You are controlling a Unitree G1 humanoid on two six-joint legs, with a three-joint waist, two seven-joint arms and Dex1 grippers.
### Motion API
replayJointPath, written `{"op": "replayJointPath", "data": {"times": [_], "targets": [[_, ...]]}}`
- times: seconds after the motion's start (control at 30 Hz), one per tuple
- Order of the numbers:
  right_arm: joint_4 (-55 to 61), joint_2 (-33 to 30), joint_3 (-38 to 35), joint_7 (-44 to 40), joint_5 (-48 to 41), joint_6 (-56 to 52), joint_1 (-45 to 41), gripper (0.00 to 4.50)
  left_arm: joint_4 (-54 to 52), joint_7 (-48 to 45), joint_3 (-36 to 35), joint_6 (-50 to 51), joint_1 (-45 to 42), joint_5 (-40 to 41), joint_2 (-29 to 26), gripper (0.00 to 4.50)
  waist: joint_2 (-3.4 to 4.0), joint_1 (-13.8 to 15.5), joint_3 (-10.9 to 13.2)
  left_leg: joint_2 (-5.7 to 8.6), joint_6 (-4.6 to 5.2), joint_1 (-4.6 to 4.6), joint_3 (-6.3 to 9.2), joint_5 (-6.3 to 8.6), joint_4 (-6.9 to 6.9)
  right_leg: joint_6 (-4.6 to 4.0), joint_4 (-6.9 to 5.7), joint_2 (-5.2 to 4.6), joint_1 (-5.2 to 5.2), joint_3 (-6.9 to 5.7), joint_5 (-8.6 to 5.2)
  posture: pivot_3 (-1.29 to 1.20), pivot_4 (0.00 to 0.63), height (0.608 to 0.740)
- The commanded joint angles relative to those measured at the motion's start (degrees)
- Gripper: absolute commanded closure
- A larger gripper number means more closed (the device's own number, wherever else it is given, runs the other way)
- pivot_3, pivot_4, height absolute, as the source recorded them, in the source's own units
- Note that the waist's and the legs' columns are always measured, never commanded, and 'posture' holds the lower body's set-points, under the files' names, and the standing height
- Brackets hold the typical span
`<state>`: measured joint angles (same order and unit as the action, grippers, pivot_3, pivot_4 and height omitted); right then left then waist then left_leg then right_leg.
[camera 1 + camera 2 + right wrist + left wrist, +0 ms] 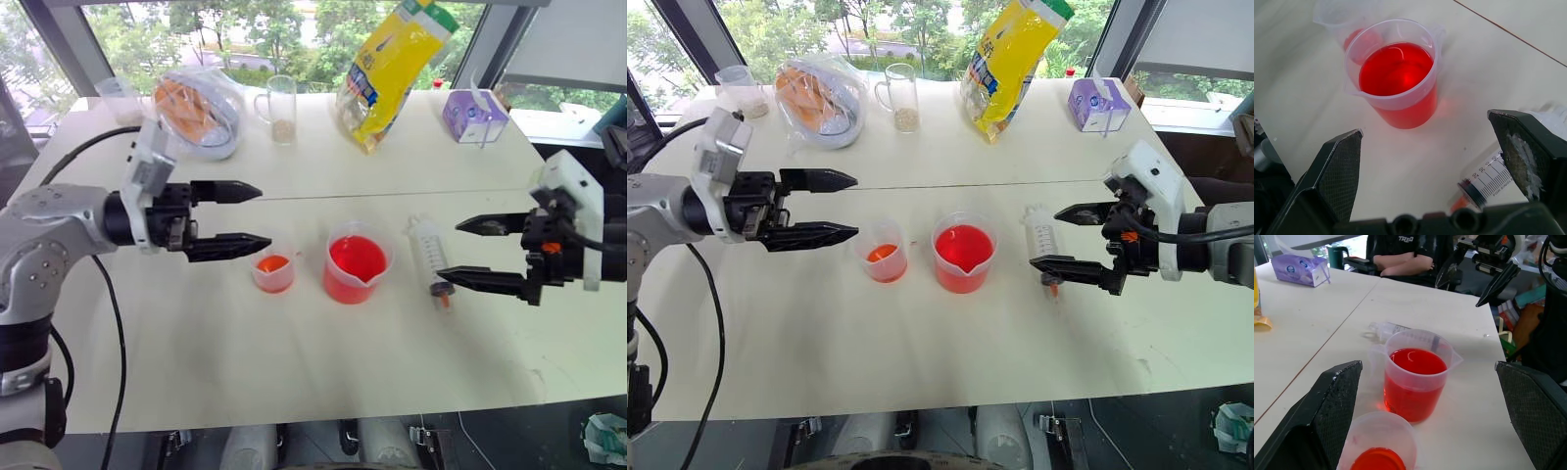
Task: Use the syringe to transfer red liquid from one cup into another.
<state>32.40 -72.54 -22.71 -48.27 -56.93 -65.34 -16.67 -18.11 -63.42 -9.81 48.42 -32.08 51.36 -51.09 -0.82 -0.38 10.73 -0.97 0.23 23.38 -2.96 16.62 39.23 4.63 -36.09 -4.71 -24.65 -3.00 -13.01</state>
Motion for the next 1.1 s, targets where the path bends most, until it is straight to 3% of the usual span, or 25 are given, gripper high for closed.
{"op": "replayJointPath", "data": {"times": [0.03, 0.3, 0.53, 0.77, 1.1], "targets": [[0.31, -0.60, -2.75, -0.26, 0.44, 0.52, 0.35, 0.04, -0.33, -0.28, -0.22, -0.84, -1.18, 0.31, 0.13, 0.00, 0.00, 0.00, 0.00, 0.00, 0.00, 0.00, 0.00, 0.00, 0.00, 0.00, 0.00, 0.00, 0.00, 0.00, 0.00, 0.00, 0.150, 0.740], [-0.09, -1.76, -3.08, 1.32, 1.59, -1.89, 2.60, 0.04, 0.66, -1.11, 1.31, -1.98, -2.42, -0.96, 1.32, 0.00, 0.00, 0.06, 0.00, 0.01, 0.00, 0.00, 0.00, 0.00, 0.01, 0.00, -0.01, 0.00, 0.01, 0.00, 0.00, 0.00, 0.150, 0.740], [-1.35, -1.21, 1.62, 5.76, -0.25, -8.15, -2.50, 0.04, 1.78, -2.53, 3.18, -2.82, -3.63, -2.48, 2.20, 0.00, 0.00, -0.15, 0.00, 0.01, 0.00, -0.02, 0.00, 0.00, 0.03, 0.00, -0.02, 0.01, 0.02, 0.00, 0.00, 0.00, 0.150, 0.740], [-10.99, 2.15, 14.72, 11.96, 2.91, -18.03, -17.34, 0.04, 3.19, -2.60, 4.13, -4.68, -4.72, -3.92, 3.91, 0.00, 0.00, -0.23, 0.00, 0.01, -0.01, -0.02, 0.00, -0.01, 0.05, -0.03, -0.02, 0.01, 0.01, 0.02, 0.00, 0.00, 0.150, 0.740], [-31.65, 16.53, 31.87, 19.49, 17.38, -25.71, -33.56, 0.04, 2.97, -1.57, 4.46, -5.98, -4.91, -4.62, 7.01, 0.00, 0.00, -0.09, -0.01, 0.04, -0.01, 0.03, -0.01, 0.00, 0.04, -0.01, -0.03, 0.02, -0.02, 0.03, 0.01, 0.00, 0.150, 0.740]]}}
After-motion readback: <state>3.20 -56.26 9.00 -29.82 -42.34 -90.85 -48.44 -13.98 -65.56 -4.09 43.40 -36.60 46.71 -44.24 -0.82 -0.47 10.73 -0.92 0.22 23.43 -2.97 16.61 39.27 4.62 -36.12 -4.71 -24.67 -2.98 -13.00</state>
